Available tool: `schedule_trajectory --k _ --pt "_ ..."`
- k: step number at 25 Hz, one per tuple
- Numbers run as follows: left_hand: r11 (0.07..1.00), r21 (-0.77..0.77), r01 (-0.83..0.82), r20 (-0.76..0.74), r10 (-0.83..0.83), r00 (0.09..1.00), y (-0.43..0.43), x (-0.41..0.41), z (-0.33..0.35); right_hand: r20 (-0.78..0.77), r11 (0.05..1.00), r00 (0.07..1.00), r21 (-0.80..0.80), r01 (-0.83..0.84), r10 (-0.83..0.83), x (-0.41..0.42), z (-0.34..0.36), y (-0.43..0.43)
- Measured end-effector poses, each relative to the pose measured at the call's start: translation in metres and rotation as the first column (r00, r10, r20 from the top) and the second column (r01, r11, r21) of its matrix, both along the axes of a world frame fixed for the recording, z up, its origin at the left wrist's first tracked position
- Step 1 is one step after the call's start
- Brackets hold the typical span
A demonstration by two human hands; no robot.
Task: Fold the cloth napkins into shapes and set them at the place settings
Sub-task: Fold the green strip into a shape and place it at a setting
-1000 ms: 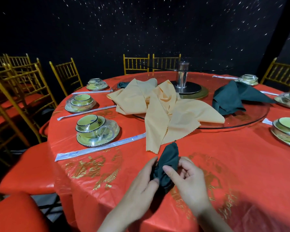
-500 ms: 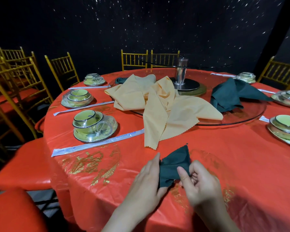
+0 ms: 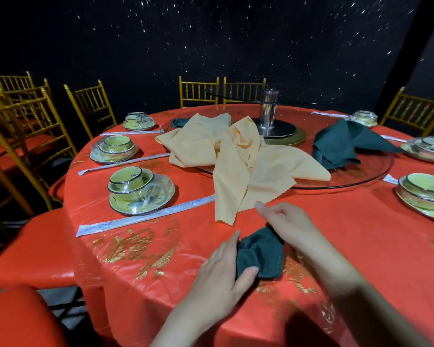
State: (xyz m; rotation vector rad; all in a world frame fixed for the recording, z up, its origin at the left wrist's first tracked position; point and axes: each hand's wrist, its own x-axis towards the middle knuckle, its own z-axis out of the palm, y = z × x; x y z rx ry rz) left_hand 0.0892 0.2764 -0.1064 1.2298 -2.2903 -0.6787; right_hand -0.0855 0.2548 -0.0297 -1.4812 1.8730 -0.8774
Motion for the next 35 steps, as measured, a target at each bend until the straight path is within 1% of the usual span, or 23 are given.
schedule_trajectory --k 1,2,3,4,6,8,9,12,15,16,17,18,19,20,21,23,24,26,28,30,32,33,35 --pt "1.000 0.008 0.008 0.003 -0.008 1.000 0.000 0.000 0.001 -0.162 0.986 0.979 0.126 -0.108 0.128 0.004 0.007 -0.009" --pt "1.000 0.015 0.014 0.002 -0.014 1.000 0.001 0.001 0.003 -0.261 0.950 0.928 0.232 -0.207 0.266 0.010 0.009 -0.015" --pt "1.000 0.021 0.018 0.003 -0.018 1.000 0.001 0.001 0.003 -0.282 0.911 0.886 0.302 -0.281 0.367 0.012 0.009 -0.018" --pt "0.999 0.028 0.022 0.009 -0.023 1.000 0.001 0.001 0.004 -0.225 0.891 0.885 0.310 -0.331 0.407 0.012 0.007 -0.021" --pt "0.999 0.019 0.025 0.033 -0.026 0.999 0.002 0.002 0.003 -0.063 0.928 0.931 0.135 -0.348 0.359 0.010 -0.003 -0.021" --pt "1.000 -0.021 0.010 0.041 -0.009 0.999 0.002 0.002 0.002 -0.068 0.964 0.968 -0.098 -0.247 0.241 0.006 -0.017 -0.023" --pt "0.999 -0.042 0.000 0.030 0.002 1.000 0.002 0.002 0.001 -0.085 0.969 0.980 -0.159 -0.190 0.179 0.004 -0.026 -0.023" --pt "0.997 -0.082 -0.015 0.011 0.016 1.000 0.004 0.001 -0.001 -0.233 0.979 0.970 -0.167 -0.115 0.074 0.010 -0.056 -0.015" --pt "0.998 -0.069 -0.014 0.033 0.016 0.999 0.004 0.001 0.001 -0.288 0.986 0.953 -0.108 -0.125 0.089 0.011 -0.065 -0.011" --pt "0.999 -0.040 -0.014 0.046 0.016 0.999 0.004 0.001 0.002 -0.303 0.985 0.948 -0.106 -0.135 0.097 0.010 -0.060 -0.009" --pt "1.000 -0.011 -0.010 0.063 0.010 0.998 0.004 0.002 0.004 -0.329 0.978 0.941 -0.155 -0.143 0.085 0.009 -0.053 -0.007" --pt "1.000 0.003 -0.001 0.080 0.001 0.997 0.003 0.002 0.005 -0.355 0.950 0.934 -0.275 -0.148 0.043 0.009 -0.045 -0.003" --pt "1.000 -0.001 0.009 0.089 -0.009 0.996 0.001 0.003 0.005 -0.349 0.888 0.937 -0.427 -0.170 0.011 0.009 -0.037 0.003" --pt "1.000 -0.018 0.024 0.091 -0.023 0.996 0.000 0.003 0.006 -0.339 0.811 0.939 -0.535 -0.238 0.052 0.011 -0.030 0.010" --pt "0.999 -0.033 0.036 0.093 -0.033 0.995 -0.001 0.004 0.005 -0.356 0.750 0.922 -0.564 -0.344 0.155 0.014 -0.027 0.020" --pt "0.998 -0.052 0.040 0.147 -0.032 0.989 -0.003 0.009 0.006 -0.462 0.676 0.802 -0.454 -0.580 0.378 0.015 -0.035 0.038" --pt "0.998 -0.060 0.032 0.207 -0.019 0.978 -0.003 0.013 0.005 -0.507 0.655 0.743 -0.387 -0.650 0.437 0.010 -0.045 0.041" --pt "0.995 -0.097 0.022 0.341 0.012 0.940 -0.001 0.021 0.006 -0.578 0.627 0.675 -0.329 -0.707 0.458 -0.008 -0.066 0.041" --pt "0.990 -0.143 0.012 0.397 0.046 0.917 0.000 0.024 0.006 -0.640 0.617 0.655 -0.340 -0.710 0.402 -0.020 -0.078 0.037" --pt "0.979 -0.202 0.005 0.371 0.071 0.926 0.002 0.026 0.007 -0.613 0.630 0.697 -0.384 -0.675 0.373 -0.023 -0.080 0.035" --pt "0.956 -0.292 0.020 0.242 0.053 0.969 0.000 0.028 0.004 -0.594 0.642 0.704 -0.373 -0.670 0.389 -0.022 -0.081 0.034" --pt "0.945 -0.323 0.050 0.155 0.001 0.988 -0.001 0.029 0.002 -0.600 0.640 0.691 -0.355 -0.682 0.403 -0.021 -0.081 0.033" --pt "0.946 -0.305 0.106 0.038 -0.099 0.994 -0.005 0.029 0.002 -0.587 0.639 0.691 -0.348 -0.686 0.423 -0.020 -0.080 0.030"
